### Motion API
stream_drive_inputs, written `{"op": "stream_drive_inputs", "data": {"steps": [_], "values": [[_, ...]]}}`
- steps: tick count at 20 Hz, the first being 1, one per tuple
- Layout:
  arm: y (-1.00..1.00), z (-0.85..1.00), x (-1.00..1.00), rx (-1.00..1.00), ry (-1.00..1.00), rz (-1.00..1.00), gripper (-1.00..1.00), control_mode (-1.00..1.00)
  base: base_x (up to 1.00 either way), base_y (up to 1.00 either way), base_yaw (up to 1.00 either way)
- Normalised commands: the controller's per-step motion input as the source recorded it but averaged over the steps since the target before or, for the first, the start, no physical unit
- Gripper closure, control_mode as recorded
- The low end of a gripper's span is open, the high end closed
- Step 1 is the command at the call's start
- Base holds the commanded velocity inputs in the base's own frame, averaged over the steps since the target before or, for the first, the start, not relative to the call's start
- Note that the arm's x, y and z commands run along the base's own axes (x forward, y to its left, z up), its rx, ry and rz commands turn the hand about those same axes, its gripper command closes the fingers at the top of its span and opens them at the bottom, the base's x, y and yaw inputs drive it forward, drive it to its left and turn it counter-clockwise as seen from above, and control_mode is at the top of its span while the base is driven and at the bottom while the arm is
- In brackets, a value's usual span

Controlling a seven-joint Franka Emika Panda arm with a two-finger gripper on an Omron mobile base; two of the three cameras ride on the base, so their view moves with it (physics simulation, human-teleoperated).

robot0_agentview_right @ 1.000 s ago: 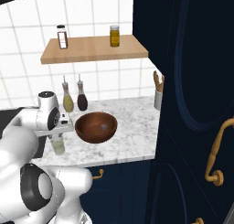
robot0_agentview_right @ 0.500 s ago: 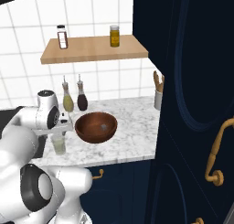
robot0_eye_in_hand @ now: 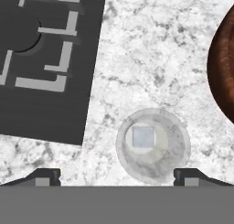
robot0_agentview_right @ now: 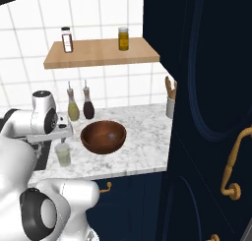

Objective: Grab a lemon wedge from the fridge and one ice cube from the ice bowl, and put them in the glass of lemonade.

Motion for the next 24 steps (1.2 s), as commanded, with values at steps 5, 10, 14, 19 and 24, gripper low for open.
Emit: {"op": "stream_drive_inputs", "data": {"steps": [5,10,14,19,24], "values": [[-0.48,0.00,-0.30,0.03,0.00,0.00,-1.00,-1.00,0.00,0.00,0.00],[-0.58,0.00,-0.27,0.05,0.00,0.00,-1.00,-1.00,0.00,0.00,0.00],[-0.37,0.01,-0.30,0.02,0.00,0.00,-1.00,-1.00,0.00,0.00,0.00],[-0.46,0.72,-0.29,-0.01,0.13,-0.10,-1.00,-1.00,0.00,0.00,0.00],[-0.03,0.64,-0.05,-0.01,0.16,-0.26,-1.00,-1.00,0.00,0.00,0.00]]}}
